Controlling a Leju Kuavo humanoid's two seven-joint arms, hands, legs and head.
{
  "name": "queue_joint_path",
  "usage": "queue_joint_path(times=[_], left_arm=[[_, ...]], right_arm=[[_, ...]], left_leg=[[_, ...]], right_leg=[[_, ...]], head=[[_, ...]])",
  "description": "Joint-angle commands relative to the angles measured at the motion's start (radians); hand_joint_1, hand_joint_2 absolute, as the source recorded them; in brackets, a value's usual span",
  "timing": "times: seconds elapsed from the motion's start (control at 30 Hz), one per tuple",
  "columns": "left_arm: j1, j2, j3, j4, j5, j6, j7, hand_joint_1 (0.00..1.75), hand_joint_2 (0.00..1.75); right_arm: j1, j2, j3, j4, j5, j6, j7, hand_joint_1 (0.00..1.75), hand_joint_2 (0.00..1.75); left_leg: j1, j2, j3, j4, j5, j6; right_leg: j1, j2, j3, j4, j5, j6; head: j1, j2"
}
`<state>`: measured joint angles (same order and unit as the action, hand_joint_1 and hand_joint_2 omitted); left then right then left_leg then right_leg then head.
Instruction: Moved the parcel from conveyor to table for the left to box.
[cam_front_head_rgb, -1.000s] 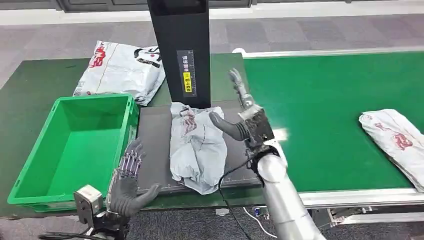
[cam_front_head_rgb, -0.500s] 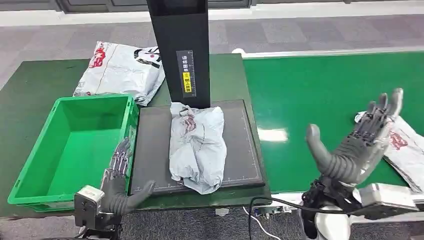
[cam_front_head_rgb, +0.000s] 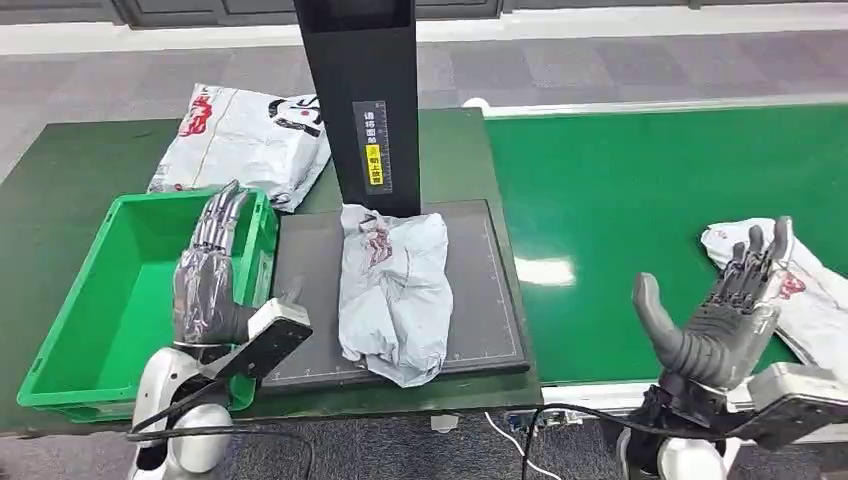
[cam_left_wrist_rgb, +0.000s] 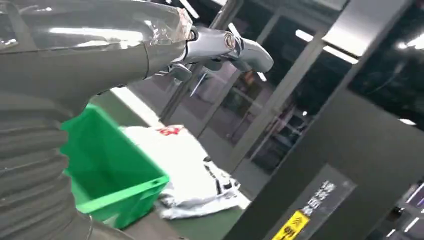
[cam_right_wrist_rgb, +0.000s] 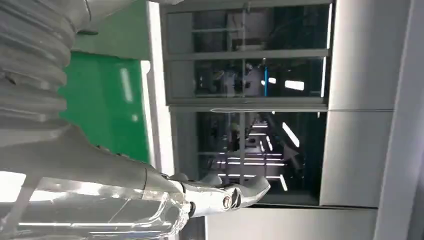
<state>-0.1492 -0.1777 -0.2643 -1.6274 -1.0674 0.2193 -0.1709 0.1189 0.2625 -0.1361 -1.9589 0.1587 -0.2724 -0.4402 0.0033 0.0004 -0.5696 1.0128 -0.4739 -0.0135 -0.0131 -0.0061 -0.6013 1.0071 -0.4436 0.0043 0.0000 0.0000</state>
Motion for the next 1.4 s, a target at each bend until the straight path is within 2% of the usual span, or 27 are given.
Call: queue_joint_path(times=[0.03,0.07,0.13,0.2,0.37,0.5,0.6,0.7,0.8,1.0,1.17,1.3,1.33,1.37,1.4], left_arm=[[-0.052,0.066,-0.067,0.049,-0.002,0.010,0.009,0.00,1.75],[-0.066,0.081,-0.082,0.055,-0.041,0.017,0.015,0.00,1.75],[-0.196,0.115,-0.173,0.144,-0.158,-0.017,0.065,0.00,1.75],[-0.348,0.119,-0.272,0.279,-0.200,-0.099,0.085,0.00,1.75],[-0.573,0.038,-0.438,0.600,-0.290,-0.214,0.094,0.00,1.75],[-0.684,-0.038,-0.591,0.937,-0.222,-0.291,-0.053,0.00,1.75],[-0.711,-0.101,-0.693,1.133,-0.167,-0.338,-0.134,0.00,1.75],[-0.720,-0.133,-0.799,1.229,-0.195,-0.367,-0.149,0.00,1.75],[-0.723,-0.150,-0.830,1.291,-0.167,-0.427,-0.168,0.00,1.75],[-0.723,-0.150,-0.846,1.307,-0.169,-0.458,-0.186,0.00,1.75],[-0.662,-0.140,-0.994,1.364,-0.243,-0.615,-0.249,0.00,1.75],[-0.629,-0.106,-1.081,1.387,-0.291,-0.693,-0.234,0.02,1.75],[-0.630,-0.099,-1.068,1.391,-0.271,-0.713,-0.238,0.51,1.75],[-0.638,-0.093,-1.058,1.389,-0.258,-0.705,-0.241,1.17,1.75],[-0.642,-0.093,-1.059,1.390,-0.256,-0.706,-0.244,1.17,1.75]], right_arm=[[-0.026,0.015,-0.060,0.075,-0.002,-0.001,0.007,0.00,1.75],[-0.027,0.012,-0.056,0.078,-0.004,0.010,0.016,0.00,1.75],[-0.060,0.004,-0.049,0.126,-0.004,0.031,0.033,0.00,1.75],[-0.098,-0.014,-0.037,0.193,-0.011,0.041,0.038,0.00,1.75],[-0.131,-0.057,-0.022,0.293,-0.056,0.050,0.029,0.00,1.75],[-0.105,-0.092,0.010,0.320,-0.105,0.036,0.011,0.00,1.75],[-0.095,-0.094,0.029,0.330,-0.126,0.025,0.010,0.00,1.75],[-0.087,-0.101,0.040,0.329,-0.135,0.016,0.010,0.00,1.75],[-0.078,-0.113,0.045,0.331,-0.154,0.003,0.006,0.00,1.75],[-0.076,-0.112,0.045,0.330,-0.156,0.001,0.005,0.00,1.75],[-0.075,-0.109,0.052,0.336,-0.172,-0.012,-0.003,0.00,1.75],[-0.062,-0.104,0.066,0.337,-0.178,-0.026,-0.009,0.00,1.75],[-0.069,-0.105,0.072,0.350,-0.183,-0.030,-0.014,0.00,1.75],[-0.082,-0.107,0.075,0.367,-0.187,-0.034,-0.019,0.00,1.75],[-0.086,-0.109,0.077,0.373,-0.189,-0.035,-0.022,0.00,1.75]], left_leg=[[0.001,-0.001,0.002,-0.002,0.000,0.000],[0.000,-0.001,0.002,-0.002,0.000,0.000],[0.001,-0.001,0.002,-0.001,0.000,0.000],[0.002,-0.006,-0.001,0.000,0.002,0.000],[0.002,-0.010,-0.003,0.000,0.005,0.001],[0.002,-0.015,-0.002,-0.001,0.008,0.002],[0.000,-0.010,-0.001,-0.001,0.008,0.004],[0.000,-0.005,-0.001,-0.002,0.008,0.004],[-0.001,-0.002,-0.001,-0.002,0.007,0.004],[-0.001,0.001,-0.004,0.001,0.005,0.004],[-0.002,0.001,-0.001,-0.001,0.005,0.004],[-0.002,0.004,0.003,-0.004,0.006,0.004],[-0.001,0.005,0.005,-0.006,0.006,0.004],[-0.002,0.005,0.002,-0.003,0.002,0.005],[-0.002,0.008,0.003,-0.004,0.000,0.004]], right_leg=[[0.001,-0.001,0.003,-0.003,0.000,-0.001],[0.000,0.000,0.003,-0.002,0.000,0.000],[0.001,0.000,0.002,-0.002,0.000,0.000],[0.002,-0.005,0.002,-0.002,0.001,0.000],[0.002,-0.010,0.001,-0.003,0.002,0.000],[0.003,-0.013,0.004,-0.007,0.005,0.002],[0.000,-0.009,0.006,-0.006,0.006,0.004],[0.000,-0.004,0.004,-0.008,0.008,0.004],[-0.001,-0.001,0.002,-0.006,0.008,0.004],[-0.001,0.003,-0.002,-0.003,0.007,0.003],[-0.001,0.003,0.001,-0.004,0.007,0.004],[-0.002,0.005,0.005,-0.007,0.008,0.004],[-0.001,0.006,0.007,-0.009,0.008,0.004],[-0.002,0.006,0.009,-0.005,0.005,0.004],[-0.002,0.009,0.012,-0.006,0.004,0.003]], head=[[0.000,0.000],[0.000,0.000],[0.000,0.000],[0.000,0.000],[0.000,0.000],[0.000,0.000],[0.000,0.000],[0.000,0.000],[0.000,0.000],[0.000,0.000],[0.000,0.000],[0.000,0.000],[0.000,0.000],[0.000,0.000],[-0.002,0.000]])
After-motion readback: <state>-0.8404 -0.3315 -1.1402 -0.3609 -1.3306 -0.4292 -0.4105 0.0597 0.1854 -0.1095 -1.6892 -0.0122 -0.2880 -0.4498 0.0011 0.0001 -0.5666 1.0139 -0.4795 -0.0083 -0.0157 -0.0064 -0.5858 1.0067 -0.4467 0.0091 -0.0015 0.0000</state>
